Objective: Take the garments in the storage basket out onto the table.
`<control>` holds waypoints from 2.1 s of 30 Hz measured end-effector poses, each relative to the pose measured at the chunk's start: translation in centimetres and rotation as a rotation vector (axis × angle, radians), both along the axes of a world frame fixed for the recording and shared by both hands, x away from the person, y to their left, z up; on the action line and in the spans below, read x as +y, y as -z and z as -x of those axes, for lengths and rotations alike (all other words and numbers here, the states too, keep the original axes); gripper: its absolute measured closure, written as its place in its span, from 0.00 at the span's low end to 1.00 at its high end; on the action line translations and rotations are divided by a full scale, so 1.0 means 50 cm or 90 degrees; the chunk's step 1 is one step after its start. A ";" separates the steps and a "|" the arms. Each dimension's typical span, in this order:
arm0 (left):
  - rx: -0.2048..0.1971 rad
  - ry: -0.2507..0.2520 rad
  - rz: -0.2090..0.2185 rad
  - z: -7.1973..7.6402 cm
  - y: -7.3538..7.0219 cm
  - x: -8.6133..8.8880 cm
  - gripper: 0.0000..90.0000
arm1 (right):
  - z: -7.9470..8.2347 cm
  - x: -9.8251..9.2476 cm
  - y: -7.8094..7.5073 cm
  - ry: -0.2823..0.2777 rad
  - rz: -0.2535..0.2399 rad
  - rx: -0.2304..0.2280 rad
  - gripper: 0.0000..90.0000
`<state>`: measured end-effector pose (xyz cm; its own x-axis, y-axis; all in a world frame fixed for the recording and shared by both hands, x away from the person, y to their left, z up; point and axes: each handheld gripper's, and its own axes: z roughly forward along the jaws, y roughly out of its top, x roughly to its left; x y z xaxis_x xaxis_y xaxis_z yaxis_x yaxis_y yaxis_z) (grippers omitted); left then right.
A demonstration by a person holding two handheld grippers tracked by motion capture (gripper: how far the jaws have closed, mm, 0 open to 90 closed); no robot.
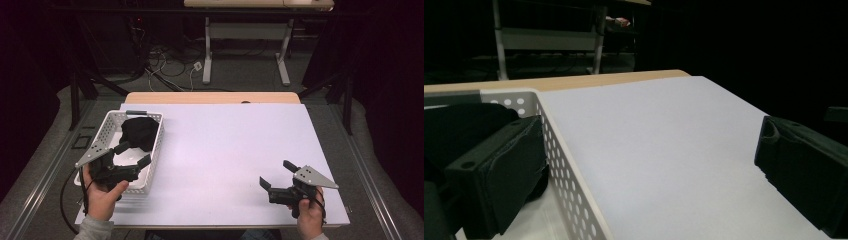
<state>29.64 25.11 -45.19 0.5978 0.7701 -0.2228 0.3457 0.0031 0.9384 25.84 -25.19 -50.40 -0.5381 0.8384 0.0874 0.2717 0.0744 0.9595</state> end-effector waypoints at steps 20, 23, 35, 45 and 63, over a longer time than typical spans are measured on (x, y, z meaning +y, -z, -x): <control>0.003 0.001 -0.031 -0.057 -0.065 -0.023 0.01 | 0.000 0.001 -0.001 0.003 0.013 0.007 0.00; 0.010 -0.005 -0.029 -0.067 -0.072 -0.020 0.01 | 0.000 0.001 -0.001 0.003 0.012 0.005 0.00; 0.029 -0.034 -0.032 -0.099 -0.101 -0.012 0.01 | -0.001 0.000 0.000 0.007 0.012 0.012 0.00; 0.050 -0.069 -0.024 -0.126 -0.105 0.006 0.01 | -0.003 0.000 0.002 0.003 0.011 0.010 0.00; 0.077 -0.155 -0.040 -0.184 -0.089 0.038 0.01 | -0.007 0.002 0.007 0.001 0.011 0.018 0.00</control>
<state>38.84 26.99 -40.74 0.3660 0.9023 -0.2279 0.4511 0.0422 0.8915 26.17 -25.11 -50.74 -0.5347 0.8405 0.0878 0.2992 0.0912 0.9498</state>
